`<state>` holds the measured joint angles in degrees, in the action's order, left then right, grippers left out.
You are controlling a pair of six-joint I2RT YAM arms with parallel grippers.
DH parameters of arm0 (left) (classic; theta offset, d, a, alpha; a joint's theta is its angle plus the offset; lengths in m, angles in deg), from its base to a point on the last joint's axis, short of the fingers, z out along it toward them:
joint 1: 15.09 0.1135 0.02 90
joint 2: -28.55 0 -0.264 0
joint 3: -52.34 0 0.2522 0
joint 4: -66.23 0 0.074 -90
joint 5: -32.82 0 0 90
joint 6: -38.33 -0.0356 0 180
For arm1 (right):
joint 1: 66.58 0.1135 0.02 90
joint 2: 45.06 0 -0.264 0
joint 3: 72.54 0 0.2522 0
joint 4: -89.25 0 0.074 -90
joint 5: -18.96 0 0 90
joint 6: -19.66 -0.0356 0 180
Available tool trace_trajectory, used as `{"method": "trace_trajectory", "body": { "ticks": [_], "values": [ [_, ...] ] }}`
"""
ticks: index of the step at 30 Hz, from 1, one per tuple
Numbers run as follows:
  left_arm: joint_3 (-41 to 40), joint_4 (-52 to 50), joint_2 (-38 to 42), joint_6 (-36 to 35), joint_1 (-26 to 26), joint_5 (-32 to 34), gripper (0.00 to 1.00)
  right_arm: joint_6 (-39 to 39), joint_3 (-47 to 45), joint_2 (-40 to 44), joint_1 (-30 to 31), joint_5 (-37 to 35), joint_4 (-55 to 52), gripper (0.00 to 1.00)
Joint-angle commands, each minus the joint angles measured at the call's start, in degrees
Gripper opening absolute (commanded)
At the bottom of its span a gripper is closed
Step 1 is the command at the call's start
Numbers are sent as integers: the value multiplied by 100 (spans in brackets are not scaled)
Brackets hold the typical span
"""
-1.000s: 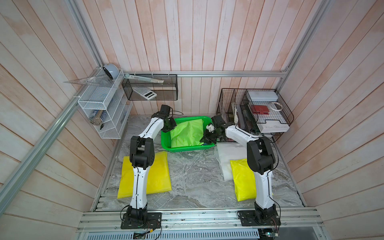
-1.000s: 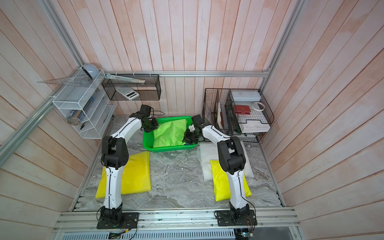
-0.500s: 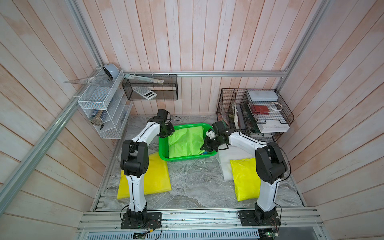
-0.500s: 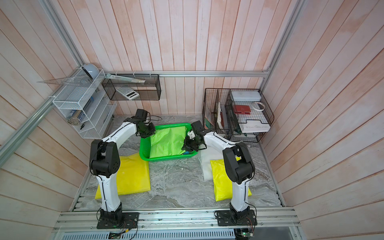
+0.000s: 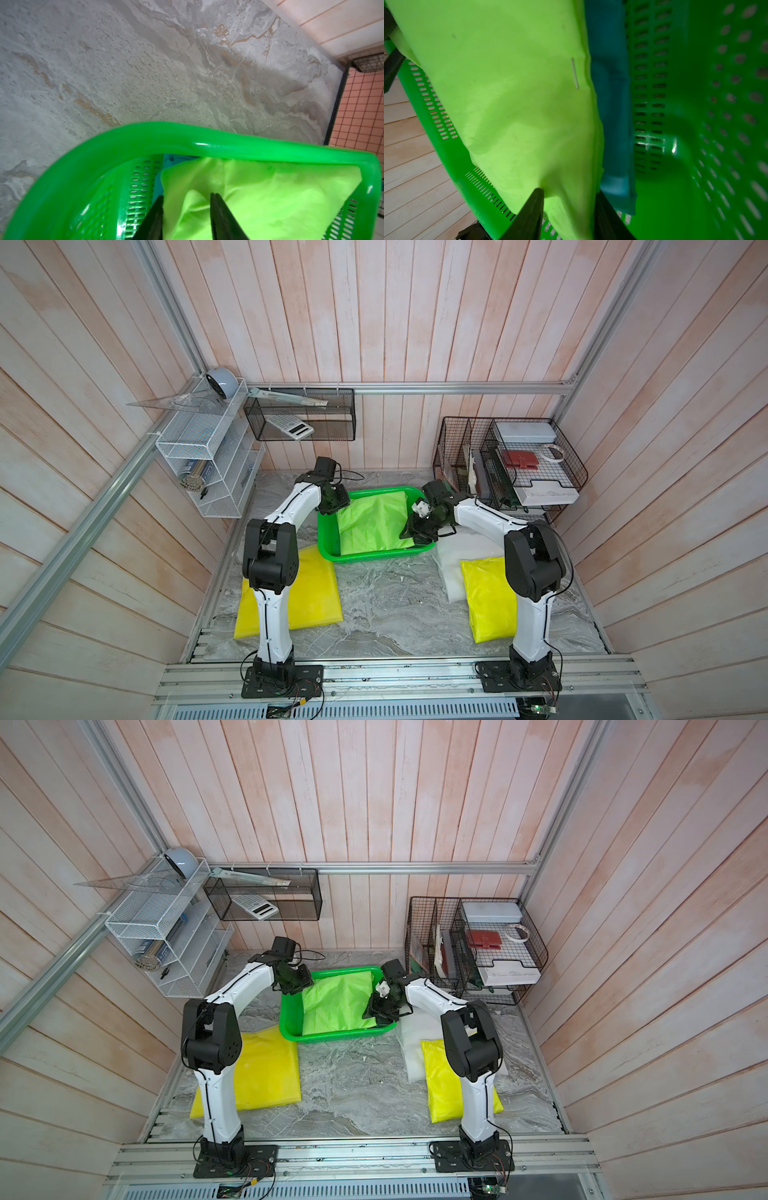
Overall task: Put the folded raincoat in the basket
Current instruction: Place the raincoat in the basket.
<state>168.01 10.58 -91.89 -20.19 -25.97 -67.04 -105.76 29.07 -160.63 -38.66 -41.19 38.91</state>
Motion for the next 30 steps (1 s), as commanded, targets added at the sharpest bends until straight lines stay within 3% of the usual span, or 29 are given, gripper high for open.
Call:
{"method": "trace_trajectory", "body": {
  "ticks": [1, 7, 12, 16, 20, 23, 26, 30],
  "values": [
    [280, -278, 190, -106, 12, 209, 54, 315, 101, 278, -19, -459, -566, 49],
    [566, -677, 546, -48, 15, 542, 55, 557, 213, 789, -40, -1225, -935, 59],
    [421, -684, 945, 29, 13, 344, 53, 665, 394, 921, -56, -1084, -835, 63],
    [-376, -236, 1497, 241, -10, -97, 51, 527, 514, 754, -19, 345, 35, 33],
    [-1624, 333, 2268, 423, -21, -412, 47, 218, 987, 110, 113, 1286, 502, 19],
    [-2526, 618, 2898, 568, -21, -468, 46, -135, 1265, -472, 161, 1522, 847, 14],
    [-3416, 1003, 3552, 789, -11, -968, 46, -449, 1448, -978, 174, 1719, 1242, 13],
    [-4159, 1001, 4232, 890, -11, -1078, 46, -502, 1626, -1374, 157, 1480, 1207, 13]
  ]
}}
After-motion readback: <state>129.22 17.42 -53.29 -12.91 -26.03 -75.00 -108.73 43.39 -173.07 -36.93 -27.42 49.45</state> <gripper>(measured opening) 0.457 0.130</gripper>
